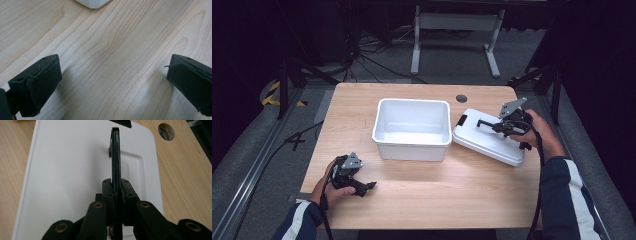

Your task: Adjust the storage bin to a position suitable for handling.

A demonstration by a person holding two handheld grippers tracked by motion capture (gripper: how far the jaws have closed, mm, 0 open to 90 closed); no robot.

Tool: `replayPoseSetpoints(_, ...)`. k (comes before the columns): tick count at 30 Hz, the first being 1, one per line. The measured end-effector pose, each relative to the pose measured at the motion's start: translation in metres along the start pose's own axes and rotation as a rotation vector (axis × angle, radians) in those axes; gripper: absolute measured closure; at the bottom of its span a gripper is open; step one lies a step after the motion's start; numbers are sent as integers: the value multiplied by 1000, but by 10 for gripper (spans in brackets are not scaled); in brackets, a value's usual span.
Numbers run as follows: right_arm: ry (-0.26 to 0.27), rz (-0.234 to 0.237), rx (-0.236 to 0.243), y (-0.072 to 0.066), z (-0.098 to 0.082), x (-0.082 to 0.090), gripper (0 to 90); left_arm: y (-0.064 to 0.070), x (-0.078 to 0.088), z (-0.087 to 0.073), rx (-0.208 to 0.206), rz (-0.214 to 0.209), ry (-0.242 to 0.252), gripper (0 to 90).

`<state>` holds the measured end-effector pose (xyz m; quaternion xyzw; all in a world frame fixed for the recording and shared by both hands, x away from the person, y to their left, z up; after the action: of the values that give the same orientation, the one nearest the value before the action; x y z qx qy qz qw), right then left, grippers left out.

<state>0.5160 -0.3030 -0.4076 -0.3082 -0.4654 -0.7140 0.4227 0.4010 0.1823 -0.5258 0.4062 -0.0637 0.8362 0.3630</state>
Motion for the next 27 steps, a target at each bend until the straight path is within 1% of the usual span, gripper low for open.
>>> replayPoseSetpoints(3,9,12,-5,-1,-4,-9,845,0,0,0,0,0,0,1)
replayPoseSetpoints(6,-10,23,-20,-3,-9,-18,845,0,0,0,0,0,0,1)
replayPoseSetpoints(8,-15,27,-21,-4,-11,-21,845,0,0,0,0,0,0,1)
replayPoseSetpoints(11,-26,28,-22,-5,-13,-23,843,0,0,0,0,0,0,1)
replayPoseSetpoints(12,-27,24,-29,-4,-15,-24,843,0,0,0,0,0,0,1)
replayPoseSetpoints(16,-28,32,-36,-5,-18,-27,839,0,0,0,0,0,0,1)
replayPoseSetpoints(18,-44,34,-51,-5,-21,-29,834,0,0,0,0,0,0,1)
replayPoseSetpoints(19,-45,23,-57,-4,-22,-30,828,0,0,0,0,0,0,1)
replayPoseSetpoints(22,-13,6,-83,-3,-21,-27,812,0,0,0,0,0,0,1)
replayPoseSetpoints(23,8,6,-97,-2,-21,-25,801,0,0,0,0,0,0,1)
replayPoseSetpoints(27,50,-13,-119,-1,-18,-17,753,0,0,0,0,0,0,1)
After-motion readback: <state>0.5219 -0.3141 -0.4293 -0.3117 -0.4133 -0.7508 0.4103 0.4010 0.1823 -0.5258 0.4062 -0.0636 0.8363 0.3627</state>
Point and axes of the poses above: each handheld gripper's, and its own axes: x roughly backward along the jaws, z roughly out of its top, y roughly to its right, the point moved 6 cm from there along -x, roughly forward along the jaws, and after that the axes turned 15 degrees about x, right-handed, at the moved point
